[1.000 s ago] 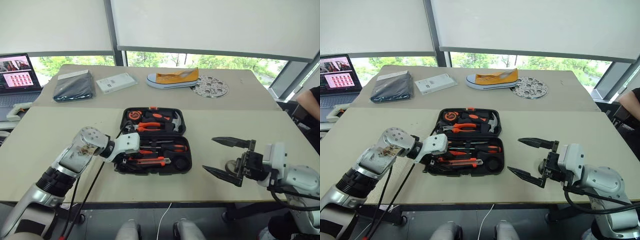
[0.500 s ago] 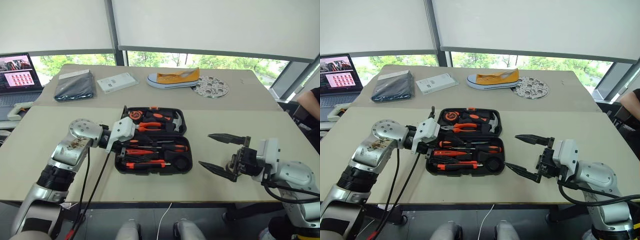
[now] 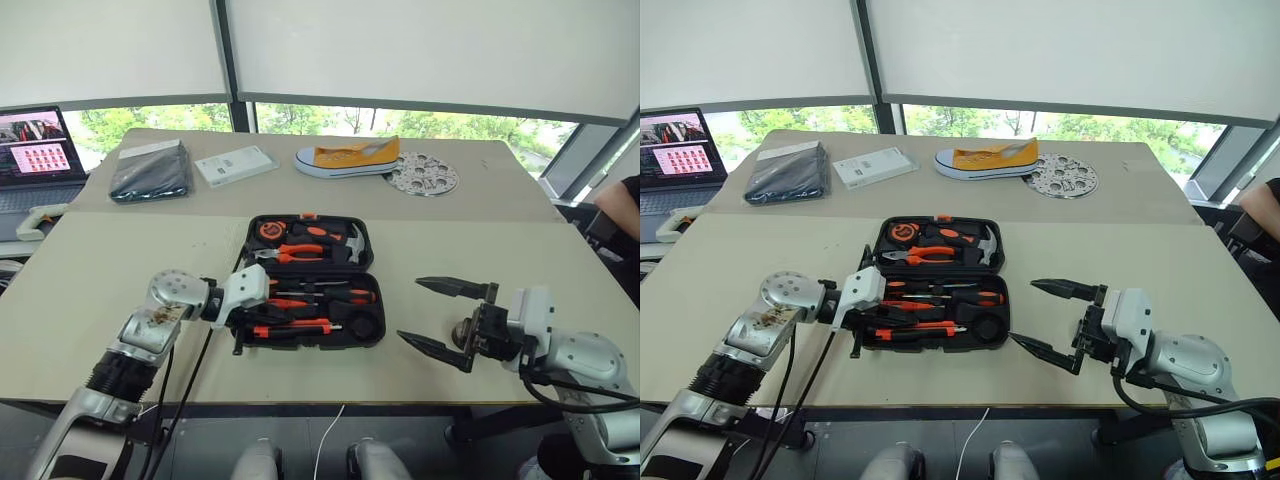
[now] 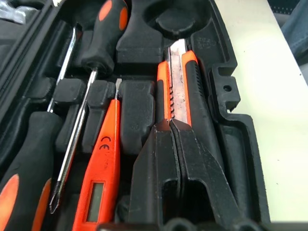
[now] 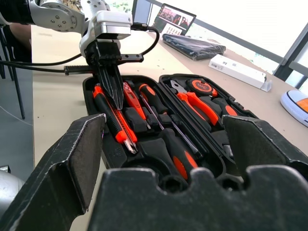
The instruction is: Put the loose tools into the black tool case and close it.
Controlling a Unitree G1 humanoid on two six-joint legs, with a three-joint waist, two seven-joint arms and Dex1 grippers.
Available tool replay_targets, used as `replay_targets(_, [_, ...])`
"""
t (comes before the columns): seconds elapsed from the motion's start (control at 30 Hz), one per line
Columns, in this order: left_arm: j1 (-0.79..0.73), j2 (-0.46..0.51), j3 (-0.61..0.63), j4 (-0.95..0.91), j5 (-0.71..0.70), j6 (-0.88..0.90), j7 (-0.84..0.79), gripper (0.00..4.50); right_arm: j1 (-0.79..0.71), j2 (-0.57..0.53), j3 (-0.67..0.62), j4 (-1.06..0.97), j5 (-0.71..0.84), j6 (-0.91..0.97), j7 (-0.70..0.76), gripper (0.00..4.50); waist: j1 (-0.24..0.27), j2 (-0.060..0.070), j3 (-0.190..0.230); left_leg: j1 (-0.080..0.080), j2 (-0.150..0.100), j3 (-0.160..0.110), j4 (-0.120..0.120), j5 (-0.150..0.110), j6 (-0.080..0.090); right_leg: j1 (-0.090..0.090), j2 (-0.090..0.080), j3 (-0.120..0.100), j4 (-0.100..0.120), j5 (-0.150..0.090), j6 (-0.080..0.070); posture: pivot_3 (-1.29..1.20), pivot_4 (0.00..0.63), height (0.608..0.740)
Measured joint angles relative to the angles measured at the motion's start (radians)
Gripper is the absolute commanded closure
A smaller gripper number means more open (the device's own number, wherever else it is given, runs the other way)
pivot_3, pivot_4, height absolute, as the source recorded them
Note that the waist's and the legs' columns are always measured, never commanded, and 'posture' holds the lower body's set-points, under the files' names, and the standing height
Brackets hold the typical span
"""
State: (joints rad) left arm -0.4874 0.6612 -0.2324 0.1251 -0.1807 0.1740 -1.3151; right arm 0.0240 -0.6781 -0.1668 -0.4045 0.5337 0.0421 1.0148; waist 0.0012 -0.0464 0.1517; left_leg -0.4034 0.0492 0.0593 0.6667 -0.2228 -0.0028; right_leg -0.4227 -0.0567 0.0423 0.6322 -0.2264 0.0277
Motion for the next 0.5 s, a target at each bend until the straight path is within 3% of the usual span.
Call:
replay_targets(0.23, [0.025, -0.009, 0.004, -0.004, 0.006, -0.073, 0.017, 4.46, 0.0, 0.0, -0.003, 0.0, 0.0, 0.0, 0.005, 0.0, -0.006, 0.001, 0.0, 0.0, 0.0, 0.0, 0.0, 0.0, 0.0, 0.0, 0.0, 0.0, 0.0, 0.0, -0.001, 0.0, 0.15, 0.74])
replay_targets(0.5, [0.026, -0.106, 0.019, -0.007, -0.014, -0.04, 0.104, 4.46, -0.012, 0.0, 0.0, 0.006, -0.022, -0.015, 0.008, 0.0, 0.004, 0.001, 0.0, -0.001, 0.0, 0.0, 0.001, 0.0, 0.0, 0.0, 0.0, 0.0, 0.0, 0.001, 0.001, 0.0, 0.15, 0.74])
